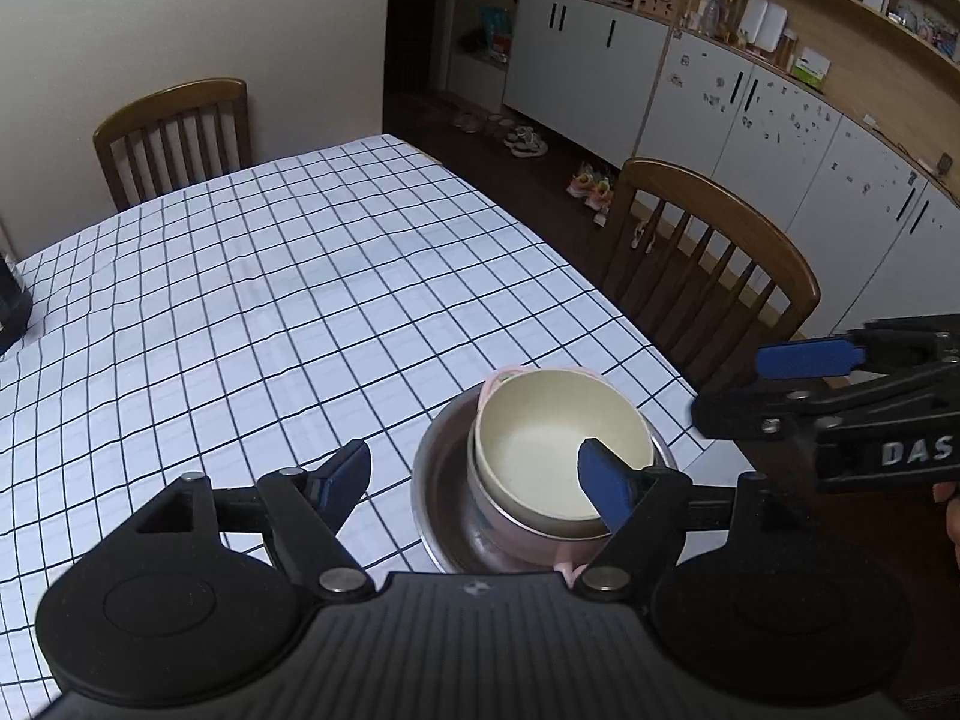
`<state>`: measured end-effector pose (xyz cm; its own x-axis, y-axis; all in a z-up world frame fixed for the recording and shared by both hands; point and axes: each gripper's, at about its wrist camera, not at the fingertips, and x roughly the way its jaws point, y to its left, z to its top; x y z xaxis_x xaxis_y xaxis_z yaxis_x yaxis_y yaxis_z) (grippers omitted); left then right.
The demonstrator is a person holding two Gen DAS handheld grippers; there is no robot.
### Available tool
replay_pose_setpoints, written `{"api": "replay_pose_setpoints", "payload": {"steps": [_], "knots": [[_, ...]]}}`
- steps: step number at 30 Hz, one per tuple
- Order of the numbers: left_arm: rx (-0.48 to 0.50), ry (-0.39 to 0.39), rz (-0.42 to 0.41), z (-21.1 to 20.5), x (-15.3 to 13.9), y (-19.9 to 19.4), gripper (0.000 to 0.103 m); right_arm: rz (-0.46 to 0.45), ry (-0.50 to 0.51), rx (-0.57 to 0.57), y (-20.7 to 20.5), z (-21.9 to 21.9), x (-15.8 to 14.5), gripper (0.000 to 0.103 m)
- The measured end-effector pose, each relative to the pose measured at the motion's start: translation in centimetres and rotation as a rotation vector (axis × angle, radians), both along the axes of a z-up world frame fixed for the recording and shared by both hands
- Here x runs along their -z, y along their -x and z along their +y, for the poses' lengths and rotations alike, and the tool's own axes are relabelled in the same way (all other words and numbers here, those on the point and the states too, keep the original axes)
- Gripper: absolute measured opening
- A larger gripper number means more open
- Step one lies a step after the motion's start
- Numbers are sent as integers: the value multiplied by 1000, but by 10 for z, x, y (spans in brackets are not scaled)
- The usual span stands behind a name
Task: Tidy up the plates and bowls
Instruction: 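Move both grippers to the rim of the steel bowl holding the stack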
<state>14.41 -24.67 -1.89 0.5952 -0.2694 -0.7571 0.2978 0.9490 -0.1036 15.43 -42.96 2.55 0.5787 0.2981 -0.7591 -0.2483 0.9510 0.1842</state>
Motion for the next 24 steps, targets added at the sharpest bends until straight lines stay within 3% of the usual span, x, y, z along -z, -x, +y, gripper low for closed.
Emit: {"api": "replay_pose_setpoints", "payload": {"steps": [4, 8, 9, 19, 24], "knots": [[-11, 10, 11, 6, 5, 1, 76, -10, -9, 19, 6, -9, 2, 84], [-22, 27, 5, 11, 11, 3, 77, -13, -2, 25, 11, -14, 9, 89], [-24, 31, 5, 12, 13, 4, 78, -15, 1, 32, 12, -15, 11, 95], [-79, 6, 106, 20, 61, -14, 78, 20, 27, 67, 9, -30, 46, 96], [-94, -49, 134, 16, 83, -30, 78, 57, 69, 74, 1, -37, 73, 95]]}}
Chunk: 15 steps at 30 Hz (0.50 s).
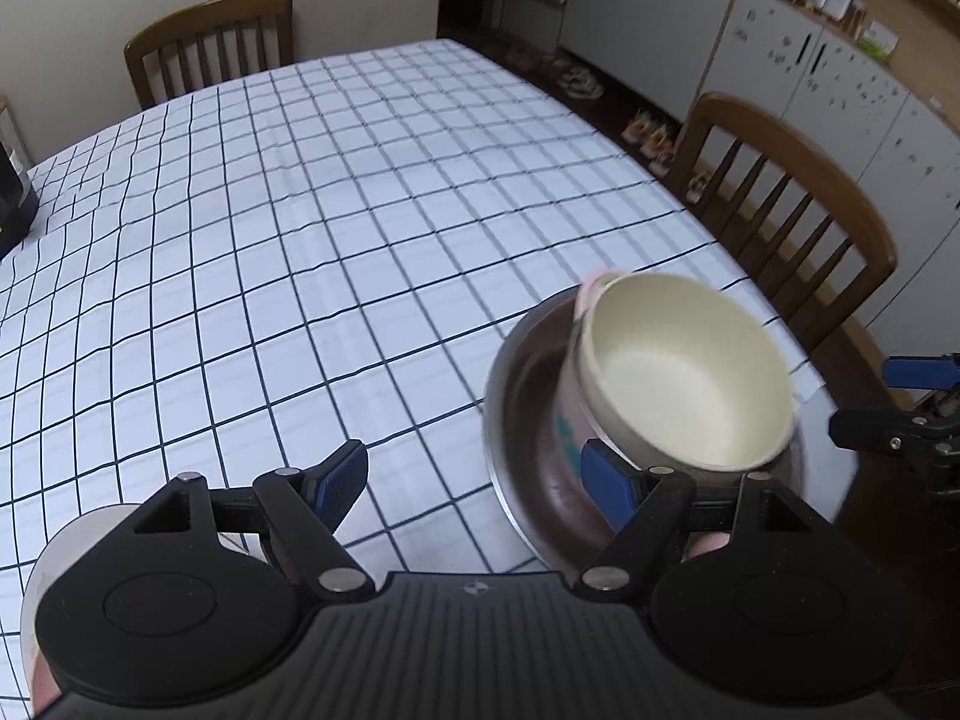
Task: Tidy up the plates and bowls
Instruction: 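Move both grippers to the rim of the steel bowl holding the stack, then close both grippers on the steel bowl rim and tilt the nested stack up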
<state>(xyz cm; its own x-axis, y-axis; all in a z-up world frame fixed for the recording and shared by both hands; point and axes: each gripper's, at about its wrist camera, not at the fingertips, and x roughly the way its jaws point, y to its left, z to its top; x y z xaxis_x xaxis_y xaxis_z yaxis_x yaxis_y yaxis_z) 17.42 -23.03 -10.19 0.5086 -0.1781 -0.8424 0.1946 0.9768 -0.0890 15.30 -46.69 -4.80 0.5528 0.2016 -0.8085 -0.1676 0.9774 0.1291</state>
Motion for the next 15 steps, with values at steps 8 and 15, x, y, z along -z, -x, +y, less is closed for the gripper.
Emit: {"api": "replay_pose_setpoints", "payload": {"steps": [8, 15], "knots": [[-28, -21, 64, 2, 24, -21, 77, 103, 2, 9, -21, -7, 37, 78], [-45, -8, 111, 1, 34, -32, 59, 164, -22, 8, -37, -5, 53, 52]]}}
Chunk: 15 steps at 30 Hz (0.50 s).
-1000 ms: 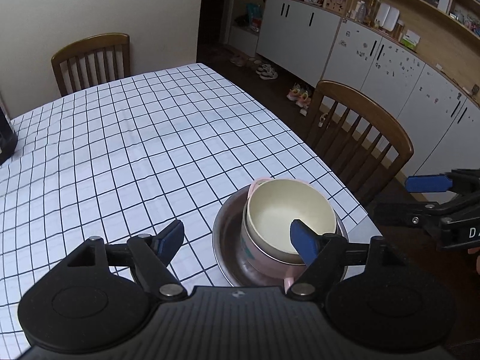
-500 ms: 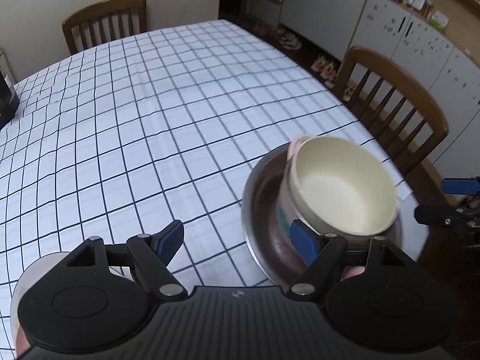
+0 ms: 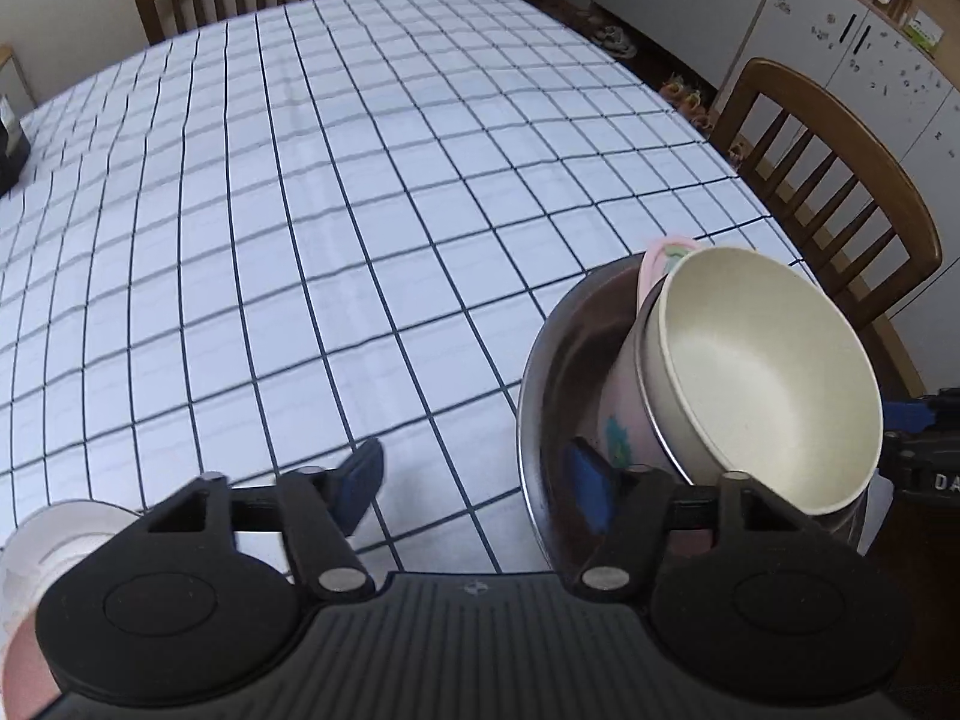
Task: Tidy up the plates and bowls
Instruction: 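Close both grippers on the steel bowl rim and tilt the nested stack up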
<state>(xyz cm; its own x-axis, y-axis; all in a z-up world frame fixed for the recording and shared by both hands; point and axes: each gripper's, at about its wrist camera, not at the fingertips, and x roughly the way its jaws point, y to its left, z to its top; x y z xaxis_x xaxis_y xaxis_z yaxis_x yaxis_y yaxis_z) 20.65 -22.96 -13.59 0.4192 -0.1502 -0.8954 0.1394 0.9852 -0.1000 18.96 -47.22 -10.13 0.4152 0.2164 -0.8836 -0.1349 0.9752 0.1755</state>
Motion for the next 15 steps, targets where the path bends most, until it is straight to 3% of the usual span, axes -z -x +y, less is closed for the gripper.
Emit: {"api": "replay_pose_setpoints", "payload": {"steps": [7, 15], "knots": [[2, 32, 45, -8, 6, -3, 36, 48, -23, -9, -14, 2, 10, 37], [-60, 60, 77, -4, 6, -6, 34, 71, -28, -58, -21, 4, 9, 30]]}}
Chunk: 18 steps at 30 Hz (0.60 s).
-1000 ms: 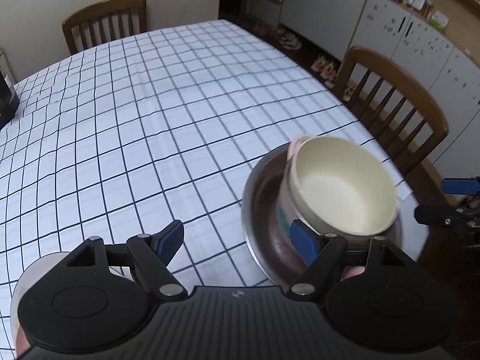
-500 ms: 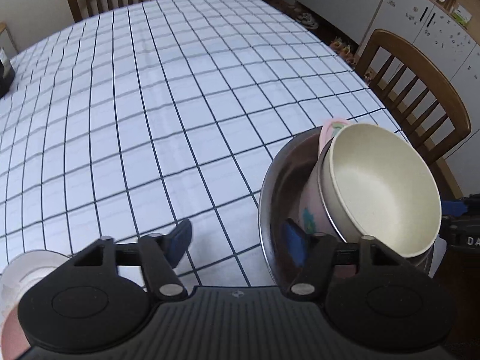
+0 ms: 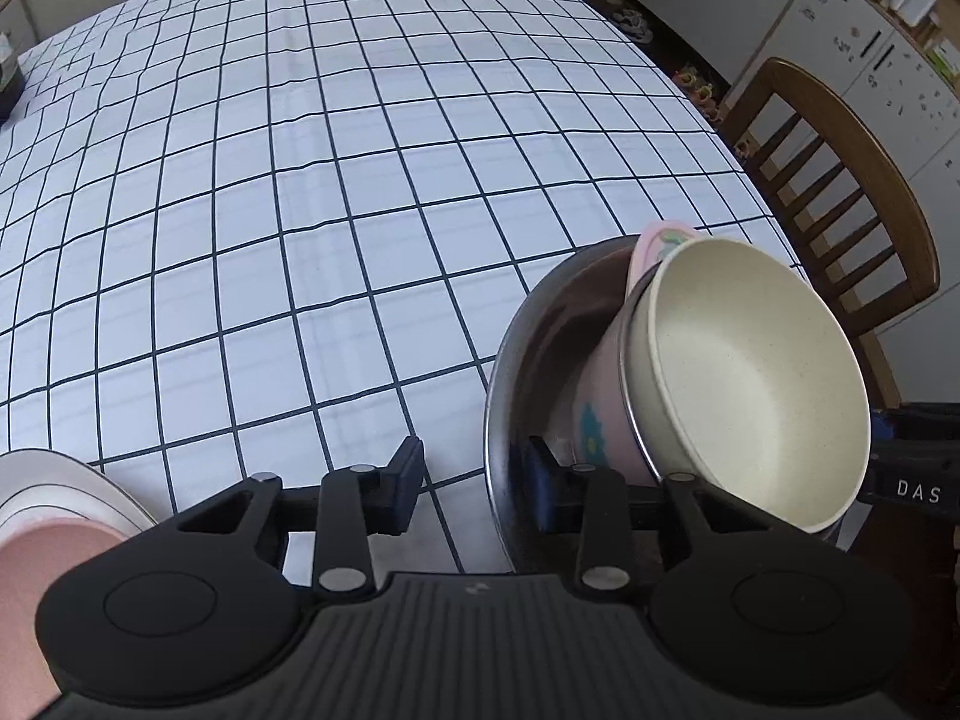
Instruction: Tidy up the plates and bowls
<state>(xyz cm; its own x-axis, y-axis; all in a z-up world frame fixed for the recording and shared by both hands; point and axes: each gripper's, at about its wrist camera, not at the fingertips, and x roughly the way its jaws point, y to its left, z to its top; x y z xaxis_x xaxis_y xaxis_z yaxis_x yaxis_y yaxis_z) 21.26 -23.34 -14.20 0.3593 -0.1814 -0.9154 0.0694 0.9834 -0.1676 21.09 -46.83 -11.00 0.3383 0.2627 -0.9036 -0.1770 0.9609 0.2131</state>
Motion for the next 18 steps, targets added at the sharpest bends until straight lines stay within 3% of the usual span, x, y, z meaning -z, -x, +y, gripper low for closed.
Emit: {"api": "replay_pose_setpoints", "payload": {"steps": [5, 9, 18], "knots": [[-24, 8, 12, 1, -1, 0, 32, 14, -14, -26, -4, 1, 0, 23], [-20, 14, 12, -8, -2, 2, 14, 21, -22, -44, -5, 5, 1, 16], [-61, -2, 18, -14, -2, 8, 13, 21, -17, -45, -4, 3, -1, 15]]}}
